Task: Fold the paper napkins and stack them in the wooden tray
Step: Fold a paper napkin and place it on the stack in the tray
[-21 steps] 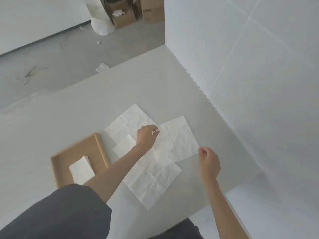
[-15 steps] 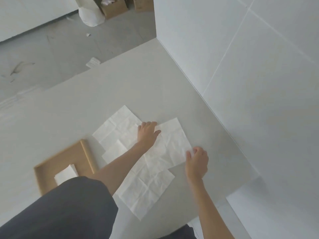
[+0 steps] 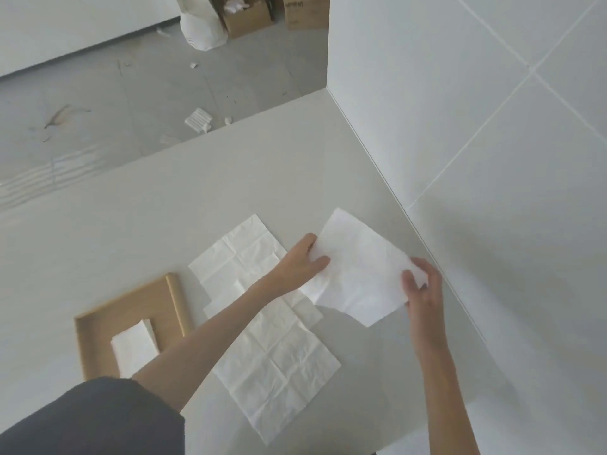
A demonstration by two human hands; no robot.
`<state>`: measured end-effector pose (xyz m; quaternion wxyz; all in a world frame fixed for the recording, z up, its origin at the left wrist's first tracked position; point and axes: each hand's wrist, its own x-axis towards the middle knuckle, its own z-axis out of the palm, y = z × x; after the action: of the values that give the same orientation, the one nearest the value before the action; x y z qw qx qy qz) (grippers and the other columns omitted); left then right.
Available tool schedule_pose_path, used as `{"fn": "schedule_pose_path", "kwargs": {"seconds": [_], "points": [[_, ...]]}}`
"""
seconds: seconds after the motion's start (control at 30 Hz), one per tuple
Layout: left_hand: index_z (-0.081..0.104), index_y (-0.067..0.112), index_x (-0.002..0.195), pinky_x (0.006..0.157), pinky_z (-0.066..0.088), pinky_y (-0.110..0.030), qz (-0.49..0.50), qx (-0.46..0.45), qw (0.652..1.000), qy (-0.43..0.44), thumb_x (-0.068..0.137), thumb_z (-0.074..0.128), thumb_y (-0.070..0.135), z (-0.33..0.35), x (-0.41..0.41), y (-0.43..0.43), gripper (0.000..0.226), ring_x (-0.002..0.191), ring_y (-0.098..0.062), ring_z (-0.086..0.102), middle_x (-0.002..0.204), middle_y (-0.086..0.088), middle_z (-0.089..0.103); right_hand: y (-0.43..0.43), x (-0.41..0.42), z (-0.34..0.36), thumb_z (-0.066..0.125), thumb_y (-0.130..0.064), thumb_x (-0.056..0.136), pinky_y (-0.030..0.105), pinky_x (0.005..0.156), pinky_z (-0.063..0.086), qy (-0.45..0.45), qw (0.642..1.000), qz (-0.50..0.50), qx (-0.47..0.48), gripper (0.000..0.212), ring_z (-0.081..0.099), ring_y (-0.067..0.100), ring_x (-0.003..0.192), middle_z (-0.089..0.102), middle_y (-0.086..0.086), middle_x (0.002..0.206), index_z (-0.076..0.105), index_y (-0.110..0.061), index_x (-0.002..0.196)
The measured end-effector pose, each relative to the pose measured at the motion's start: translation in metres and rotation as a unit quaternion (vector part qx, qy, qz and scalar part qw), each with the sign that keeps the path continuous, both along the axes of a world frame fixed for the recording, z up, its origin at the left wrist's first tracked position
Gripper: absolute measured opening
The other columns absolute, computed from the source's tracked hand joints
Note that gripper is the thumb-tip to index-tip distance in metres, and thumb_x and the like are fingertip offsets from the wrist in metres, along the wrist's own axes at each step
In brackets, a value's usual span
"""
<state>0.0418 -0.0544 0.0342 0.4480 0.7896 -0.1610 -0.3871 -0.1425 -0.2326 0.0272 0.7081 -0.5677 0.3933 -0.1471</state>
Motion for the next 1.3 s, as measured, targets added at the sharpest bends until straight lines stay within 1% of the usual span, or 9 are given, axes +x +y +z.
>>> {"fn": "schedule_pose_path", "kwargs": {"seconds": [0.1, 0.17, 0.23, 0.47, 0.67, 0.8, 1.03, 1.2, 1.3], "points": [[0.052, 0.011, 0.115, 0.071, 0.055, -0.024, 0.129, -0.135, 0.975, 0.118, 0.091, 0.068, 0.032, 0.043, -0.007, 0.036, 0.035, 0.094, -0.012, 0.071, 0.108, -0.004, 0.069, -0.003, 0.024, 0.024, 0.05, -0.071, 0.091, 0.04, 0.099, 0.053, -0.064, 0.977, 0.095, 0.18, 0.068, 0.063, 0.022, 0.126, 0.064, -0.002, 0.141, 0.037, -0.041, 0.151], [0.051, 0.008, 0.121, 0.082, 0.06, -0.045, 0.201, -0.165, 0.957, 0.126, 0.09, 0.068, 0.031, 0.061, -0.015, 0.063, 0.042, 0.106, -0.031, 0.07, 0.121, -0.017, 0.067, 0.022, 0.039, 0.031, 0.052, -0.079, 0.081, 0.037, 0.093, 0.055, -0.052, 0.956, 0.19, 0.216, 0.081, 0.064, 0.021, 0.123, 0.067, 0.001, 0.137, 0.047, -0.032, 0.147], [0.054, 0.011, 0.119, 0.087, 0.059, -0.047, 0.248, -0.173, 0.947, 0.11, 0.089, 0.068, 0.031, 0.075, -0.025, 0.096, 0.038, 0.104, -0.03, 0.07, 0.117, -0.015, 0.068, 0.055, 0.051, 0.035, 0.069, -0.079, 0.071, 0.036, 0.088, 0.056, -0.039, 0.949, 0.24, 0.202, 0.086, 0.068, 0.021, 0.117, 0.071, 0.005, 0.129, 0.059, -0.022, 0.136], [0.06, 0.015, 0.113, 0.074, 0.061, -0.032, 0.365, -0.143, 0.92, 0.013, 0.097, 0.065, 0.017, 0.11, -0.074, 0.251, 0.017, 0.088, -0.014, 0.072, 0.105, -0.003, 0.072, 0.181, 0.089, 0.075, 0.068, -0.055, 0.089, 0.032, 0.078, 0.057, -0.037, 0.926, 0.37, 0.059, 0.045, 0.074, 0.023, 0.1, 0.077, 0.007, 0.113, 0.072, -0.022, 0.12], [0.062, 0.008, 0.116, 0.074, 0.061, -0.036, 0.459, -0.146, 0.875, -0.041, 0.098, 0.063, 0.005, 0.146, -0.106, 0.369, 0.019, 0.098, -0.029, 0.072, 0.11, -0.014, 0.074, 0.274, 0.095, 0.12, 0.067, -0.036, 0.094, 0.031, 0.074, 0.057, -0.043, 0.884, 0.464, 0.014, 0.026, 0.074, 0.025, 0.094, 0.077, 0.016, 0.108, 0.075, -0.019, 0.112], [0.067, 0.019, 0.117, 0.072, 0.059, -0.027, 0.432, -0.153, 0.886, -0.073, 0.098, 0.064, 0.01, 0.169, -0.112, 0.431, 0.021, 0.093, -0.02, 0.076, 0.104, -0.005, 0.079, 0.324, 0.093, 0.15, 0.059, -0.041, 0.101, 0.031, 0.082, 0.058, -0.027, 0.844, 0.534, 0.024, 0.035, 0.073, 0.023, 0.109, 0.077, 0.003, 0.119, 0.07, -0.021, 0.127], [0.073, 0.028, 0.117, 0.084, 0.06, -0.035, 0.348, -0.175, 0.917, -0.09, 0.098, 0.063, 0.02, 0.185, -0.097, 0.485, 0.023, 0.099, -0.025, 0.076, 0.107, -0.006, 0.079, 0.367, 0.095, 0.165, 0.055, -0.036, 0.104, 0.039, 0.091, 0.057, -0.026, 0.868, 0.496, 0.001, 0.031, 0.072, 0.024, 0.112, 0.076, 0.004, 0.123, 0.072, -0.022, 0.126], [0.076, 0.011, 0.107, 0.096, 0.051, -0.059, 0.347, -0.156, 0.922, -0.078, 0.099, 0.063, 0.017, 0.186, -0.083, 0.493, 0.017, 0.098, -0.032, 0.072, 0.11, -0.023, 0.074, 0.364, 0.101, 0.174, 0.062, -0.036, 0.099, 0.033, 0.085, 0.059, -0.044, 0.865, 0.499, 0.034, 0.035, 0.071, 0.028, 0.115, 0.073, 0.007, 0.127, 0.07, -0.02, 0.129], [0.074, 0.002, 0.108, 0.096, 0.052, -0.056, 0.353, -0.16, 0.92, -0.054, 0.1, 0.062, 0.011, 0.189, -0.074, 0.49, 0.018, 0.098, -0.031, 0.068, 0.109, -0.023, 0.074, 0.36, 0.116, 0.187, 0.065, -0.027, 0.097, 0.033, 0.083, 0.06, -0.028, 0.844, 0.535, 0.02, 0.039, 0.071, 0.03, 0.114, 0.074, 0.01, 0.126, 0.066, -0.012, 0.132]]}}
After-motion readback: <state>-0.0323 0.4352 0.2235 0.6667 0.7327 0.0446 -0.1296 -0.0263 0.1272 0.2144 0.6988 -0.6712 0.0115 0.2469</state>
